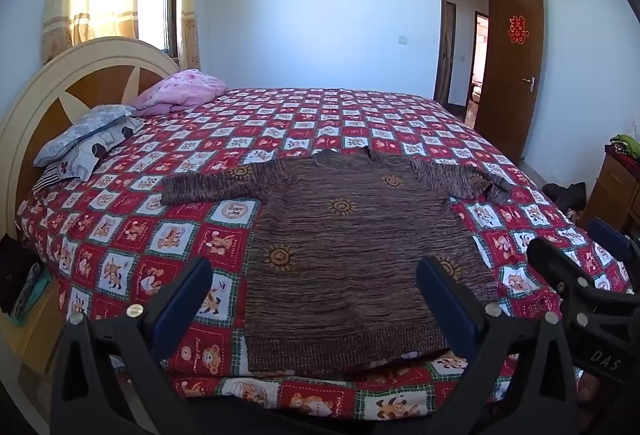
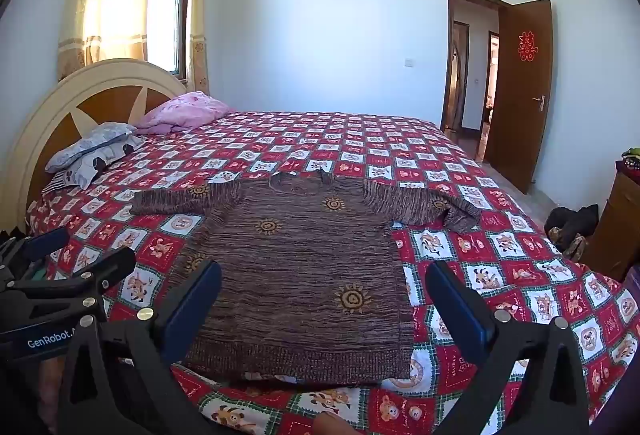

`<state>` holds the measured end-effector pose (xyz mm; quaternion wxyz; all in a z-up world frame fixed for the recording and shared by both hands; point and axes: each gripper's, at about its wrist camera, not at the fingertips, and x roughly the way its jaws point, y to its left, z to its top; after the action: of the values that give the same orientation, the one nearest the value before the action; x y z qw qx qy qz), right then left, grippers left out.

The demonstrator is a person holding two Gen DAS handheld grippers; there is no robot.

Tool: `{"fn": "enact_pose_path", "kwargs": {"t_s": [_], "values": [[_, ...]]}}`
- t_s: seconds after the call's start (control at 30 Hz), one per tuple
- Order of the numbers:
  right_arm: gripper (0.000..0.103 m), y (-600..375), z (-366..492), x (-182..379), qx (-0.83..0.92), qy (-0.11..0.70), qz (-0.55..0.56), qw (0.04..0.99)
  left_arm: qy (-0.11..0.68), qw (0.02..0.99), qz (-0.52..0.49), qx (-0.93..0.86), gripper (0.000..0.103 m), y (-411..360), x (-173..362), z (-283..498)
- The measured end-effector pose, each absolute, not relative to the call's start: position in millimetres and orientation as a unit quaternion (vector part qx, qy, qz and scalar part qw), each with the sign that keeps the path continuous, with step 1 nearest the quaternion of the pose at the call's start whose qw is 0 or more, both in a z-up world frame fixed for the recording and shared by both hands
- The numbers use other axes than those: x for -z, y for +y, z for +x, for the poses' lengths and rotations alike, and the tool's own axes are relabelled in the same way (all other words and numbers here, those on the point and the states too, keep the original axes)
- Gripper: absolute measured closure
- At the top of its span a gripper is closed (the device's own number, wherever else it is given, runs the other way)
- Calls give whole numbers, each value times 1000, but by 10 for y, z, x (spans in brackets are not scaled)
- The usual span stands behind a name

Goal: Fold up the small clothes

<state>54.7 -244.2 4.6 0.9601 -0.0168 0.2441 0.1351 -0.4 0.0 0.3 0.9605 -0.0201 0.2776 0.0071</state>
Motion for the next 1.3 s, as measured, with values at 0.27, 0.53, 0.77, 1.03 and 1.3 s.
{"fn": "enact_pose_path", "kwargs": {"t_s": [0.27, 0.53, 0.77, 1.03, 1.3], "values": [[1, -2370, 565, 9, -137, 256, -12, 957, 281, 960, -14, -6, 0, -52, 20, -4], [1, -2331, 584, 14, -139, 259, -13, 956, 281, 960, -18, -3, 0, -44, 1, -11], [1, -2307, 577, 9, -139, 260, -15, 955, 280, 960, -20, -2, 0, -49, -6, -5], [1, -2295, 586, 40, -141, 261, -14, 955, 279, 960, -21, -3, 0, -44, -21, -8], [1, -2287, 595, 59, -148, 262, -13, 953, 278, 960, -24, -4, 0, -55, -69, 40]]}}
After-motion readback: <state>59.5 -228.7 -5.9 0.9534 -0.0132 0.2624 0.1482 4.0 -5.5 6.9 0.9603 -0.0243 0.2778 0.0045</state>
